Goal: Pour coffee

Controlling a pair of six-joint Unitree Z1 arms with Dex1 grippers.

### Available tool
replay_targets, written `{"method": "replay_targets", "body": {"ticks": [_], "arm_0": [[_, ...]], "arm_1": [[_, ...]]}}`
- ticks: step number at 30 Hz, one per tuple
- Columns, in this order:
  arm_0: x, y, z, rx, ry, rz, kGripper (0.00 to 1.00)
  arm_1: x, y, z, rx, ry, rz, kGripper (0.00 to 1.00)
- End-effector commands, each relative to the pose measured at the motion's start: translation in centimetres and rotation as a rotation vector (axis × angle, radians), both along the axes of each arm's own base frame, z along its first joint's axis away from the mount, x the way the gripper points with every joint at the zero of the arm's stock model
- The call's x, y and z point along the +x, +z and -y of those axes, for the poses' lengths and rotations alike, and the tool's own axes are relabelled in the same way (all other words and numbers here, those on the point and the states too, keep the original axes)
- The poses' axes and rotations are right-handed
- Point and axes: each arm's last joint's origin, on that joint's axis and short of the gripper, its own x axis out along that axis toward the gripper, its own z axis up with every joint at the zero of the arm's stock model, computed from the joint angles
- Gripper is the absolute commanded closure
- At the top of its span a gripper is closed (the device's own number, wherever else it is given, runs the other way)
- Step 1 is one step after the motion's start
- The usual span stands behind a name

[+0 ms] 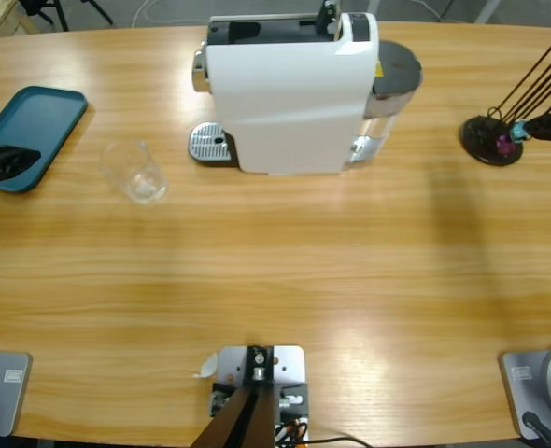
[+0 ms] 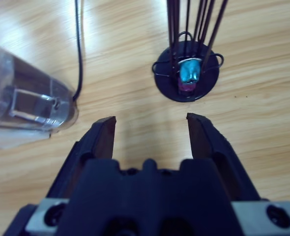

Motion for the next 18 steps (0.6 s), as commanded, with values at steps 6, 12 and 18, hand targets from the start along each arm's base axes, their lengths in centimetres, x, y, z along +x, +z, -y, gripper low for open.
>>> {"method": "replay_targets", "body": {"ticks": [6, 12, 18], "arm_0": [[-0.3, -1.1, -0.6, 0.011, 0.036, 0.001, 0.059], [-0.3, -1.1, -0.6, 0.011, 0.038, 0.000, 0.059], [-0.1, -1.2, -0.4, 0.016, 0.037, -0.003, 0.059]], "arm_1": [[4.1, -3.6, 1.9, -0.059, -0.115, -0.133, 0.394], [6.3, -4.3, 2.6, -0.067, -0.108, -0.151, 0.392], [7.2, -5.4, 2.4, -0.067, -0.093, -0.173, 0.395]]}}
